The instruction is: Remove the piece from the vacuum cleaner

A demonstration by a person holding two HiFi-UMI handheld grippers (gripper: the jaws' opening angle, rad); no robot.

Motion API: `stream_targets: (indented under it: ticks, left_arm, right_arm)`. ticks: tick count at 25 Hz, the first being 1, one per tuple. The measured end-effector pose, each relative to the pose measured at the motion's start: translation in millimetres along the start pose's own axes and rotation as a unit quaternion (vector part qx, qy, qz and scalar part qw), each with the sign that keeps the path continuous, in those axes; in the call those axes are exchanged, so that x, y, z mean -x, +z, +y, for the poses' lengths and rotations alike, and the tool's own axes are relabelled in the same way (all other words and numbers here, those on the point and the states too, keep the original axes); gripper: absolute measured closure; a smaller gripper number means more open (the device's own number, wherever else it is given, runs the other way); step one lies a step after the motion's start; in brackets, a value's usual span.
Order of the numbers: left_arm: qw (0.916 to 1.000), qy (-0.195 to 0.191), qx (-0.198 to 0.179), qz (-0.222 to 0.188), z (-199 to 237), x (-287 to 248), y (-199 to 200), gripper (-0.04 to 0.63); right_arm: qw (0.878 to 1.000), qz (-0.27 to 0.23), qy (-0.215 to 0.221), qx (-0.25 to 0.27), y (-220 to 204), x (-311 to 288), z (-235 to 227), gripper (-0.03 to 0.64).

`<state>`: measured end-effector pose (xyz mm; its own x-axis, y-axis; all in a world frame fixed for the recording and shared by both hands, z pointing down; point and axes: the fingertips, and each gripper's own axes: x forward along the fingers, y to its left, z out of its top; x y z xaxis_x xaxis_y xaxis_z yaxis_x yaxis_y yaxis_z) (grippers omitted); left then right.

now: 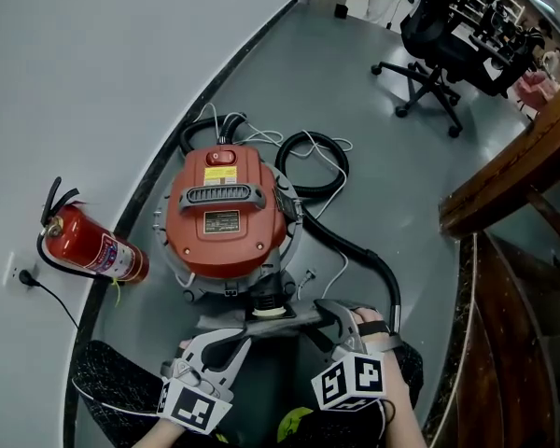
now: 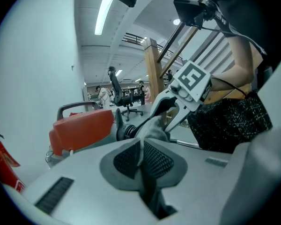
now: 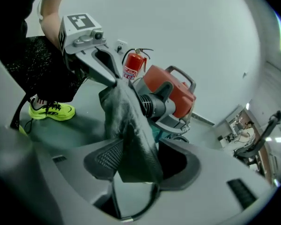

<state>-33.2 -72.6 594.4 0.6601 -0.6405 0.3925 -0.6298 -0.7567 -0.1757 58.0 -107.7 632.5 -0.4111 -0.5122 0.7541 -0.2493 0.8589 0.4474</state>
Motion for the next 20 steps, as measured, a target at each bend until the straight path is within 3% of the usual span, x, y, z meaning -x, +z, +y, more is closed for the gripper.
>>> stream_targets:
  ticks: [2,4,8,14,20]
  left_arm:
    - [1.0000,0.004,-0.003,0.002,5,1,2,0.566]
    - [0.9999,0.006,-0.015,0.004,10,1,4,0.567]
    - [0.9998,0.008,-0.017,0.003,20,-1,7,0.566]
    - [0.9997,-0.011,-0.018,0.016,10,7,3,0.568]
    - [0.9980,-0.013,0.061,-0.009,-26,10,-5,0.569]
  right_arm:
    - [1.000,0.016,0.010,0.020,-1,-5,7,0.522]
    - [0.999,0.009,0.034,0.010,2,-3,18,0.583]
    - [0.996,-0.021,0.071,-0.040,12,6,41,0.594]
    - [0.998,-0.021,0.041,-0.047,25,8,55,0.594]
    - [0.995,-0.017,0.001,-0.103,4,3,14,0.594]
